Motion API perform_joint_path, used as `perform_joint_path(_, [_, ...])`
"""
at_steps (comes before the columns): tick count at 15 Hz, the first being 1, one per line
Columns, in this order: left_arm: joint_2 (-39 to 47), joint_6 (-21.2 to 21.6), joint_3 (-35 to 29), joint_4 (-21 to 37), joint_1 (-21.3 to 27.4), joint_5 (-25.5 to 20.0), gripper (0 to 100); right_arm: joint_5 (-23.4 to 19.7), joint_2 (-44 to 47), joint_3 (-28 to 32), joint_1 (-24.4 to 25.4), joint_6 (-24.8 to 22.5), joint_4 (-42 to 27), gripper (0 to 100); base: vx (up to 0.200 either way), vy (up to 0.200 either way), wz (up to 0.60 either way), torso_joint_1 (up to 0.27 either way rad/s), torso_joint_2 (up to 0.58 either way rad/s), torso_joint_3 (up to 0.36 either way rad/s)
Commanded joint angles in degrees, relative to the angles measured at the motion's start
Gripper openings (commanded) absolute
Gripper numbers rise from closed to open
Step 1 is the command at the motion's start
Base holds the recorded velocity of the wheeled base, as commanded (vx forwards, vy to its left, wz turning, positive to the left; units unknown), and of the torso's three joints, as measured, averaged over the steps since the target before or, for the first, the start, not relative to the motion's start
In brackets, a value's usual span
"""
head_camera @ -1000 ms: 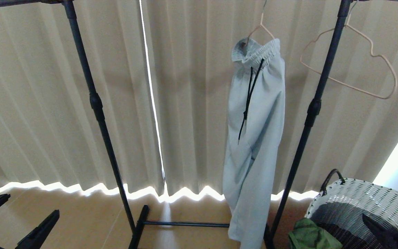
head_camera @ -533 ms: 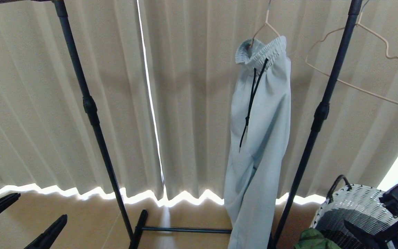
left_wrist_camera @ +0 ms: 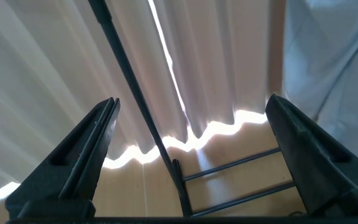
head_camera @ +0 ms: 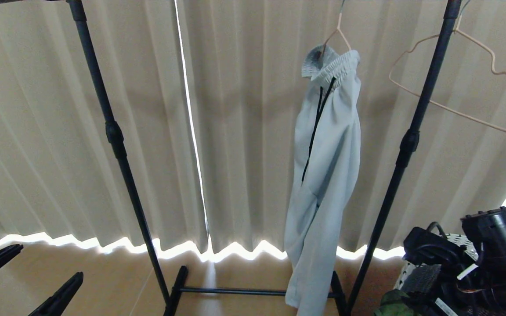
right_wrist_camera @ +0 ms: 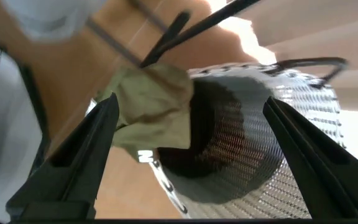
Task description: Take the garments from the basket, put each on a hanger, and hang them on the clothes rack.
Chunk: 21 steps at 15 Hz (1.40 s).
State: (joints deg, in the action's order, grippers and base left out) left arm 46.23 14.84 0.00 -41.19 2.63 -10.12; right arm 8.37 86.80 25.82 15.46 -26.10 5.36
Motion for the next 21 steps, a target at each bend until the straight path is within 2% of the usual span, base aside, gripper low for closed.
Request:
perform_joint_path(1, [-0.3, -0.1, 0.0, 0.0, 0.0, 0.0, 100, 1.8, 11.1, 1.6, 3.6, 1.6, -0.2, 100, 0.0, 0.0, 0.0, 0.0, 0.0, 0.0])
perform_joint_path(2, [-0.3, -0.1, 0.0, 0.1, 0.0, 0.0, 100, 2.3, 16.4, 1.6, 4.7, 3.8, 0.4, 100, 0.0, 0.0, 0.0, 0.0, 0.0, 0.0])
perform_joint_path(4, [-0.3, -0.1, 0.0, 0.4, 0.0, 0.0, 100, 3.0, 20.8, 1.3, 6.0, 6.0, 0.4, 100, 0.0, 0.0, 0.0, 0.0, 0.0, 0.0])
perform_joint_path(7, [-0.3, 0.0, 0.0, 0.5, 0.1, -0.4, 100, 4.6, 26.2, 2.0, 7.6, 6.1, 1.5, 100, 0.0, 0.0, 0.0, 0.0, 0.0, 0.0])
perform_joint_path(10, [-0.4, 0.0, 0.0, 0.5, 0.1, -0.4, 100, 9.3, 32.1, 2.0, 7.6, 6.1, 8.1, 100, 0.0, 0.0, 0.0, 0.0, 0.0, 0.0])
perform_joint_path(15, [-0.4, 0.0, 0.0, 0.5, 0.1, -0.4, 100, 12.9, 36.1, 3.6, 6.6, 6.1, 8.8, 100, 0.0, 0.0, 0.0, 0.0, 0.0, 0.0])
perform_joint_path(19, [-0.4, 0.0, 0.0, 0.5, 0.1, -0.5, 100, 12.9, 36.1, 5.4, 5.4, 6.1, 8.8, 100, 0.0, 0.0, 0.0, 0.0, 0.0, 0.0])
perform_joint_path(20, [-0.4, 0.0, 0.0, 0.5, 0.1, -0.5, 100, 12.9, 36.2, 5.4, 5.3, 6.1, 8.8, 0, 0.0, 0.0, 0.0, 0.0, 0.0, 0.0])
perform_joint_path(21, [-0.4, 0.0, 0.0, 0.5, 0.1, -0.5, 100, 12.9, 36.1, 5.4, 5.3, 6.1, 8.8, 0, 0.0, 0.0, 0.0, 0.0, 0.0, 0.0])
